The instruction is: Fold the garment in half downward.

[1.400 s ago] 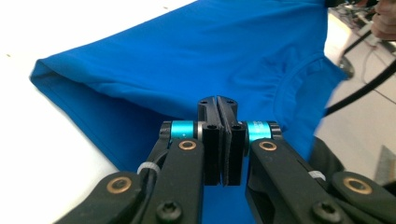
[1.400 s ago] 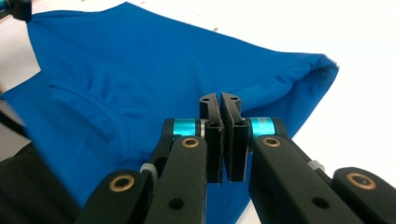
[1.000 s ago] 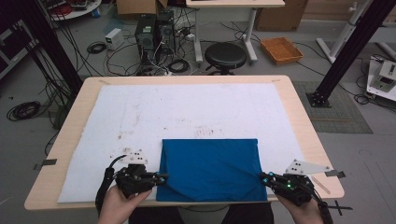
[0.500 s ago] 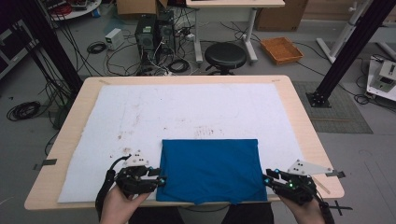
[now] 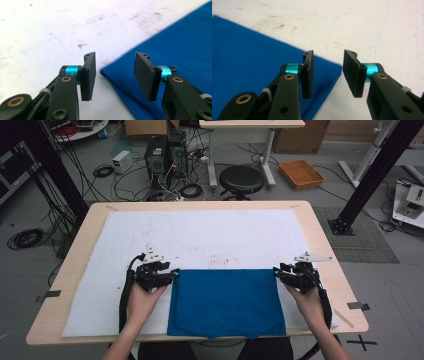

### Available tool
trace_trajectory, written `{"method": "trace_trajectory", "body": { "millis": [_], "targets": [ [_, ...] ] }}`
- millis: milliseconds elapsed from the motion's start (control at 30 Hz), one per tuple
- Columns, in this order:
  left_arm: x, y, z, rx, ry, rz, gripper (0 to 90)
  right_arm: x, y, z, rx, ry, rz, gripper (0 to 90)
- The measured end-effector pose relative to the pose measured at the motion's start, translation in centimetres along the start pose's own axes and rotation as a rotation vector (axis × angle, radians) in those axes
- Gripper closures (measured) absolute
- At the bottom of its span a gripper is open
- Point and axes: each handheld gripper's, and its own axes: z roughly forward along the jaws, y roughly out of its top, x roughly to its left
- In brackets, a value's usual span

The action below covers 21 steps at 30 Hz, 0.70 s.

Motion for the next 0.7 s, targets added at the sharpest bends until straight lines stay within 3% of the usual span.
{"method": "trace_trajectory", "body": {
  "millis": [200,267,300,333,467,600,700],
  "targets": [
    [0.7,-0.4,2.4,0.092,0.009,-0.026,54.8,-1.1,0.1,2.9,0.097,-0.01,0.059,60.1],
    [0.6,-0.5,2.4,0.092,0.014,-0.013,59.2,-1.3,-0.1,3.2,0.121,0.012,0.067,67.8],
    [0.6,-0.5,2.3,0.096,-0.004,-0.007,63.8,-1.4,-0.2,3.3,0.133,0.019,0.059,70.1],
    [0.5,-0.5,2.3,0.094,-0.016,-0.01,71.1,-1.3,-0.3,3.2,0.129,0.016,0.048,77.6],
    [-0.1,-0.5,2.1,0.098,-0.024,0.021,85.3,-1.0,-0.4,3.1,0.128,0.032,0.011,86.5],
    [0.1,-0.4,2.2,0.087,-0.019,0.02,86.7,-1.0,-0.1,3.1,0.112,0.03,-0.012,87.2],
    [0.5,-0.2,2.3,0.08,-0.019,0.01,86.8,-1.5,0.6,3.6,0.104,0.032,-0.001,87.2]
  ]
}}
